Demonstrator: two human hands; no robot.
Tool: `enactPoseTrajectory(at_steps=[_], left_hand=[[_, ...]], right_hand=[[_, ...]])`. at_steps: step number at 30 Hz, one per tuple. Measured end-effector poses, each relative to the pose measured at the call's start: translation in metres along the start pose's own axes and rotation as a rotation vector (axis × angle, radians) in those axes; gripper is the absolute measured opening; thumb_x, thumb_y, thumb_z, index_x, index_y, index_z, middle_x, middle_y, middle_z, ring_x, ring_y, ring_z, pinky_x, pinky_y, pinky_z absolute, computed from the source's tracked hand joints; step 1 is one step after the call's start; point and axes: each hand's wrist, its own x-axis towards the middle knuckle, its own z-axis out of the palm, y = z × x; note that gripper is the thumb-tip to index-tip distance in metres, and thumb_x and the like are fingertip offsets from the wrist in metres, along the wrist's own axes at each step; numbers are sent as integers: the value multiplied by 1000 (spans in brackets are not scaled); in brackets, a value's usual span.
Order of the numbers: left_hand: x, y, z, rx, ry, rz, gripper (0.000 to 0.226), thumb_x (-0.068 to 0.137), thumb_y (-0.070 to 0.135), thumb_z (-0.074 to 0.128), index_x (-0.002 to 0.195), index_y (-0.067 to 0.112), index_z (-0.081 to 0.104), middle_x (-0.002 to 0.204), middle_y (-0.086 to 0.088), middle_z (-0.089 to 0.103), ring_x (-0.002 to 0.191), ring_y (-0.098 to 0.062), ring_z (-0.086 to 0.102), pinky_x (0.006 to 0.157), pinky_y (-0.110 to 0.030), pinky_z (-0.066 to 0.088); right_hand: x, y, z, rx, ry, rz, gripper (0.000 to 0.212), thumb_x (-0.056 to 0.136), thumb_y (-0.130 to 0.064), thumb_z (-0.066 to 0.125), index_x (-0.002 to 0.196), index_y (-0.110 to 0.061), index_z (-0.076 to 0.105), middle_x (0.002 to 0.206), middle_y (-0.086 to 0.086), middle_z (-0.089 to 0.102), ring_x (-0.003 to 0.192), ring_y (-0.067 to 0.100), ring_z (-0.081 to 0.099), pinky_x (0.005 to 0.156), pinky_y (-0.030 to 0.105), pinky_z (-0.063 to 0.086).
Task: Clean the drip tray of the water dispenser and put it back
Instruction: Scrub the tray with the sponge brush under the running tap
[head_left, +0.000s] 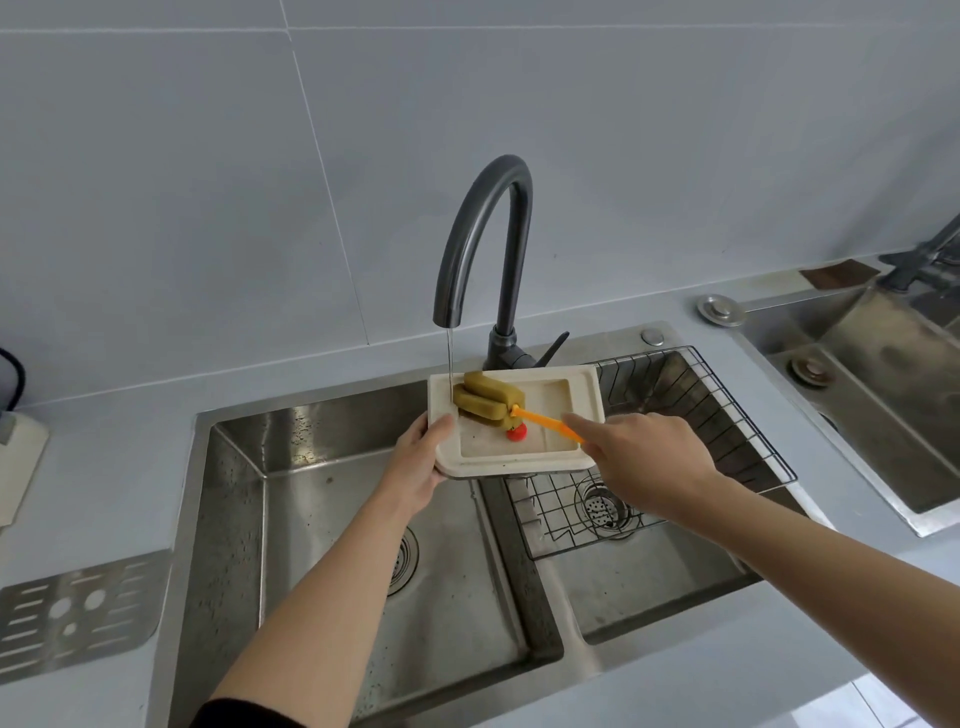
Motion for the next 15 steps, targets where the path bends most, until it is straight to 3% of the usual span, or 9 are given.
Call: enactPoseTrajectory(at_steps=[6,11,15], left_hand=[[9,9,0,21,-4,35,32,94,20,48,125,16,48,108,-5,60,94,-21,59,74,-38,51],[15,15,2,-2,20,75,31,94,22,48,125,18,49,103,-2,62,93,-20,60,72,-37,51],[21,22,1,-2,51,106,36,94,24,47,129,17,48,111,-7,62,95,-21,60,73,-37,52]], right_hand=[[9,-3,1,87,-20,-6,44,98,-25,32,141,-33,29,102,3,67,90,25,63,64,31,45],[10,3,1,90,-21,-64,41,98,-27,33,138,-33,32,98,4,66,89,26,62,64,32,44],[6,2,3,92,-59,-112,42,98,-26,34,140,-32,30,101,1,66,81,22,59,63,30,43]])
